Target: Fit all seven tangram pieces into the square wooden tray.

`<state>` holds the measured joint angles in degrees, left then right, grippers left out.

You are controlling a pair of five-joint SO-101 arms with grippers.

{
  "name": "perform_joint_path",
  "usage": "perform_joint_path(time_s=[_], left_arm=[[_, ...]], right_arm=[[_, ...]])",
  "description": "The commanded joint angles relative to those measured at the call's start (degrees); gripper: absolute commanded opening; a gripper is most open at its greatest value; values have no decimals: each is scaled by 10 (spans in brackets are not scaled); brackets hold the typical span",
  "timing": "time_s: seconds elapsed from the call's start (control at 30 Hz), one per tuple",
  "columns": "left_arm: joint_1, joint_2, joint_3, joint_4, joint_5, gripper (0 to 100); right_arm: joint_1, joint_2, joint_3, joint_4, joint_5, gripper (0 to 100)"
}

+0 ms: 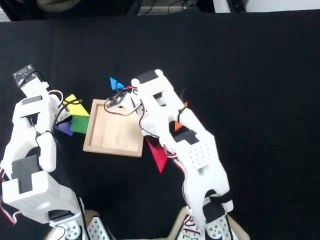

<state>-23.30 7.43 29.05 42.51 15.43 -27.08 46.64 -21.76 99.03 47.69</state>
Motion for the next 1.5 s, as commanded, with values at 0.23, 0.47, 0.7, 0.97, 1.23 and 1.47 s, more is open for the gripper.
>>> perform_joint_path(time_s=[0.23, 0.47, 0.7, 0.97, 1.23, 1.47], left_arm=[[8, -2, -2, -8, 7, 123], [8, -2, -2, -9, 7, 123], [8, -2, -2, -9, 7, 123], [7, -2, -2, -9, 7, 123], [-54, -11, -13, 5, 4, 123], [-203, -39, -36, 58, -105, 123]], right_arm=[[34, -107, -15, 19, -40, 11], [89, -349, 54, 18, -47, 11], [84, -567, 154, -13, -51, 11], [80, -612, 236, -98, -90, 11], [-32, -591, 232, -193, -158, 11], [-101, -411, 100, -191, -160, 11]])
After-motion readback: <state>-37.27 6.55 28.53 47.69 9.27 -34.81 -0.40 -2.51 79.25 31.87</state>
